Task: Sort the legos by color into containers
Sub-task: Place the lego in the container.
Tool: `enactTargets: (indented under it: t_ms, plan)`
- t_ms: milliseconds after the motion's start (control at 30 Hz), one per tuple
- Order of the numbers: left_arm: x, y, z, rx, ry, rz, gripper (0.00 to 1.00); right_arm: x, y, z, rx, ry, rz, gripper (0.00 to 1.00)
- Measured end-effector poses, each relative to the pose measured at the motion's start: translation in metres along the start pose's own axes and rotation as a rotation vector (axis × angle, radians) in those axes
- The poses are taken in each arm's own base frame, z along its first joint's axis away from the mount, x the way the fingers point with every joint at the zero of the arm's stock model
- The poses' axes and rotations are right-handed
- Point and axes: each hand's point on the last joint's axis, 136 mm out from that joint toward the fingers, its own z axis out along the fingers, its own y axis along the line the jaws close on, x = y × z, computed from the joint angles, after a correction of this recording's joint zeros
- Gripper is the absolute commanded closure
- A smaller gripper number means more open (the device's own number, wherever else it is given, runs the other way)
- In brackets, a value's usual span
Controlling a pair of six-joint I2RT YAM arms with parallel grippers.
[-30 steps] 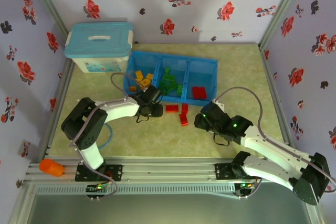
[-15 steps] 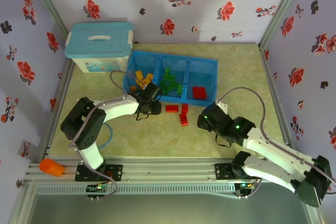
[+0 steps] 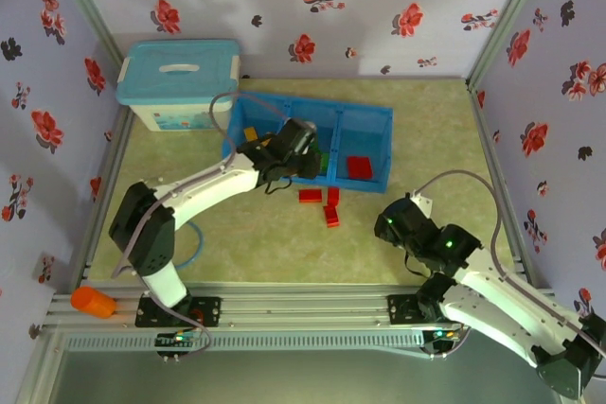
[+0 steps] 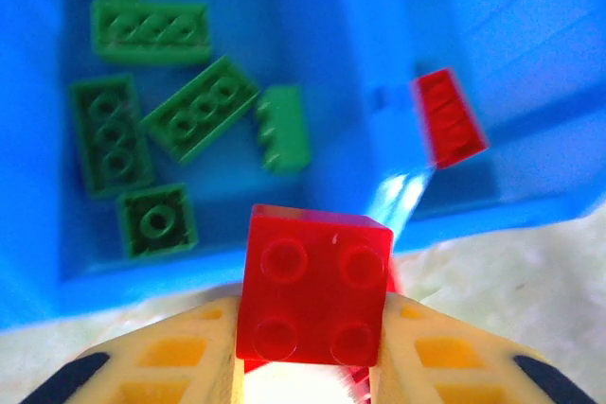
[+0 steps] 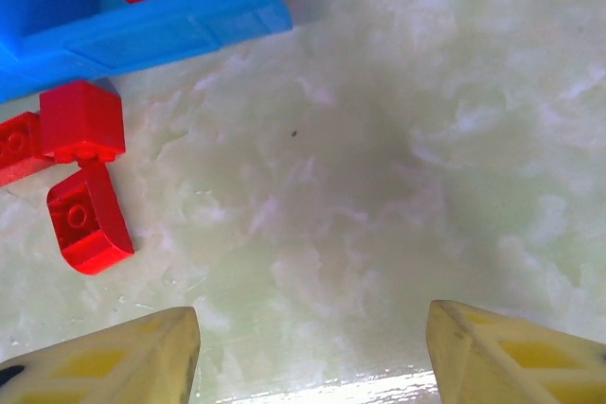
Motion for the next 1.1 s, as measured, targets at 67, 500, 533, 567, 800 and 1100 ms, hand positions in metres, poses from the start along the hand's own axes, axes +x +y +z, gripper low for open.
enactTargets:
  t_ms: [67, 500, 533, 567, 800, 1100]
  plan:
    - [-0.010, -0.019, 0.005, 0.028, -0.009, 0.023, 0.68, -0.001, 0.001, -0.003, -0.019, -0.008, 0.009, 0.36]
    - [-0.022, -0.063, 0.065, 0.058, 0.074, 0.062, 0.65, 0.007, -0.006, -0.005, -0.063, -0.010, 0.038, 0.36]
    - [-0.025, -0.066, 0.067, 0.064, 0.073, 0.063, 0.62, 0.008, -0.006, -0.005, -0.063, -0.010, 0.040, 0.36]
    - [-0.026, -0.067, 0.068, 0.064, 0.076, 0.065, 0.59, 0.008, -0.005, -0.005, -0.065, -0.008, 0.042, 0.36]
    - [-0.023, -0.071, 0.070, 0.061, 0.105, 0.089, 0.38, 0.009, -0.004, -0.005, -0.071, 0.001, 0.046, 0.36]
    - [-0.017, -0.069, 0.057, 0.064, 0.107, 0.099, 0.34, 0.015, 0.005, 0.005, -0.070, 0.048, 0.040, 0.33]
